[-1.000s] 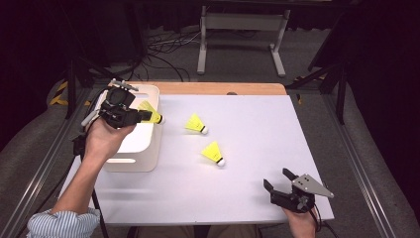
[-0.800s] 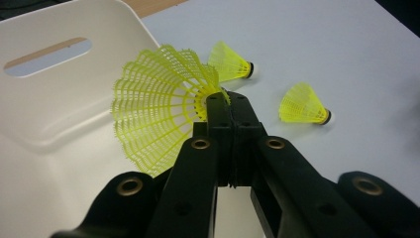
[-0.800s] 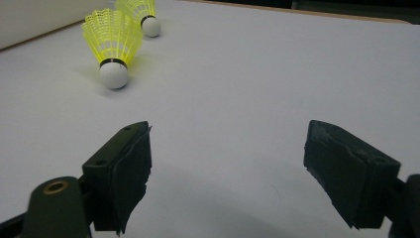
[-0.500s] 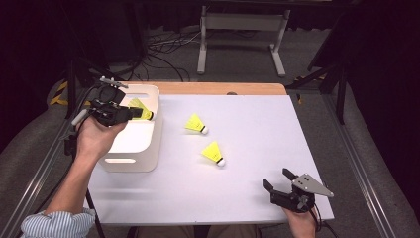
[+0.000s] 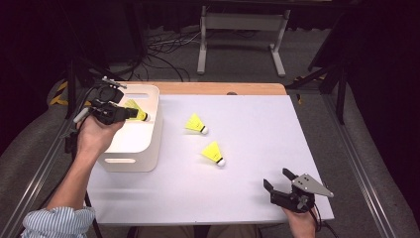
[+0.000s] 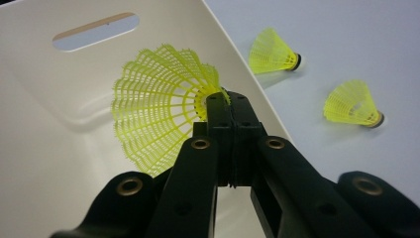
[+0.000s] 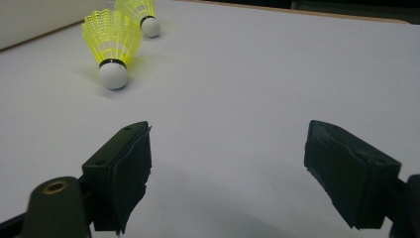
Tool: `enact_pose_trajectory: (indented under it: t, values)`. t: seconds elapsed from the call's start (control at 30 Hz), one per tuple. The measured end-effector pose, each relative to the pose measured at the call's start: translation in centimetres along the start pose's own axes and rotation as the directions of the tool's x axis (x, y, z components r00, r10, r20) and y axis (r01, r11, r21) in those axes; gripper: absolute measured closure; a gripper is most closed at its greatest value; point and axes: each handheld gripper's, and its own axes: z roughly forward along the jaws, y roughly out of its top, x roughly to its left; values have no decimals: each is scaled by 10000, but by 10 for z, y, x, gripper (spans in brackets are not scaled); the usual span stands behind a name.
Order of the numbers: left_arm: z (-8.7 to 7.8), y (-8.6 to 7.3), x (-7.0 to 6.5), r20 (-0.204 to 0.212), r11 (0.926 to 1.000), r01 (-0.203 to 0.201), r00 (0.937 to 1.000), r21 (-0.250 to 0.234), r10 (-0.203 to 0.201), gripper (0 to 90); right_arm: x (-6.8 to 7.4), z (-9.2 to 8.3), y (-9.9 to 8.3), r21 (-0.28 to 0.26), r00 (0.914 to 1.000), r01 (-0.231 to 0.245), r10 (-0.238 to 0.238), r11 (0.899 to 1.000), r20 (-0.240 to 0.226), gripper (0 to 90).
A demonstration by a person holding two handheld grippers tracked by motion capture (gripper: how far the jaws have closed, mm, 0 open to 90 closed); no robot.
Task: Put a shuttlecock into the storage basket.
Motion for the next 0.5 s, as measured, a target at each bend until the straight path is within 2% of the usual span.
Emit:
enact_pose_trajectory:
  t: [0.5]
  values:
    - [26,9,3,-214,9981,4,9998,610,9,897,0,0,0,17,10000,-16,16,10000,-21,188]
